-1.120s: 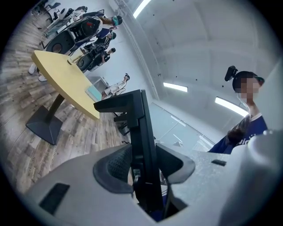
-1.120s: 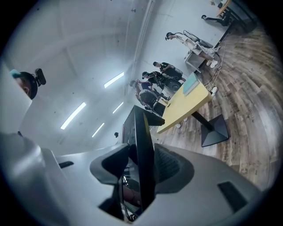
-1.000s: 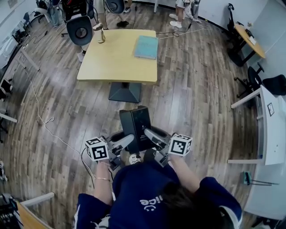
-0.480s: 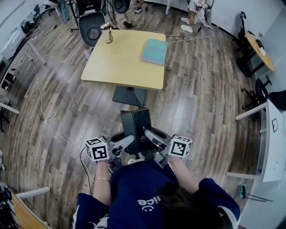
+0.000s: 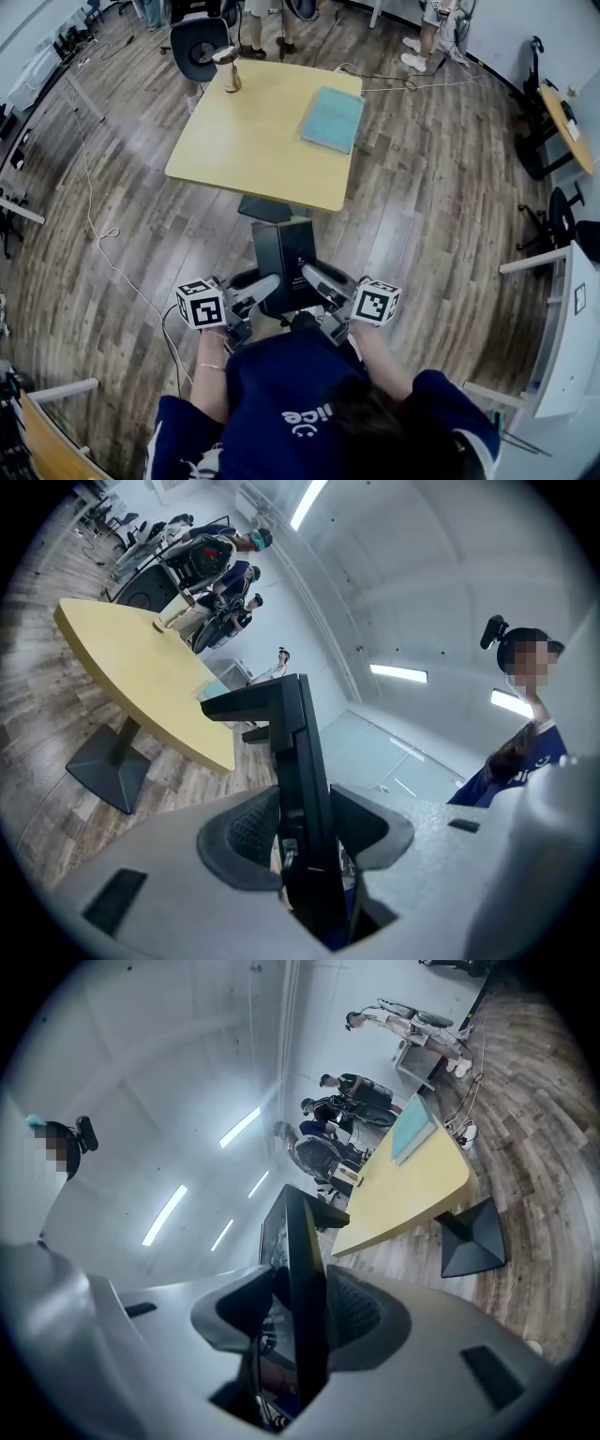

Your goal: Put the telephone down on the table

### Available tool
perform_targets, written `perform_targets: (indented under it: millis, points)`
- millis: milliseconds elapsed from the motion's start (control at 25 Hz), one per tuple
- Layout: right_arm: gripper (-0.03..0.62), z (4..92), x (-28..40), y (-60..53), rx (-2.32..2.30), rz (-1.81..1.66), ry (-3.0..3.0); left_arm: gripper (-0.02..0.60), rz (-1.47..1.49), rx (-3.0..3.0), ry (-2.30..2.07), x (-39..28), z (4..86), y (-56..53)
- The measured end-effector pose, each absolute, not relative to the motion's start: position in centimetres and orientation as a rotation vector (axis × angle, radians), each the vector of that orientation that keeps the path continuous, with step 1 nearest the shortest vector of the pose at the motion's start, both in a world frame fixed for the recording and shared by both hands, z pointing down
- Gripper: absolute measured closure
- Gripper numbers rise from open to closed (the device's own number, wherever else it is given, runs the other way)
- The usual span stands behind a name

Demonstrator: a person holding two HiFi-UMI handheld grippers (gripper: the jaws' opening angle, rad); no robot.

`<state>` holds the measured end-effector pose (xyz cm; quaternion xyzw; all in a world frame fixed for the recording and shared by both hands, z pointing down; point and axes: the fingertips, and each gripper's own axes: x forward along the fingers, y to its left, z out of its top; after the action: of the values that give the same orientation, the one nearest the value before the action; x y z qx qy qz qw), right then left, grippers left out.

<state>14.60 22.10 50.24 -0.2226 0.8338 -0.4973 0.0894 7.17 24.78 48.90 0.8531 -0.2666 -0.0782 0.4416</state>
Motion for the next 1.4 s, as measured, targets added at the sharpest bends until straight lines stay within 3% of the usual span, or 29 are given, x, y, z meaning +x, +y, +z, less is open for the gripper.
perform_targets:
  millis: [640, 1400]
  points:
    - [0.408, 50.6, 18.9, 12.9, -0.585, -1.49, 2.538, 0.411, -0.205, 2.103, -0.718, 11.8, 49.4, 16.1]
    - [0.407, 51.9, 13.7, 3.4, -0.716, -1.496, 2.465, 0.412, -0.152, 2.137, -0.573, 6.3, 50.6, 5.7]
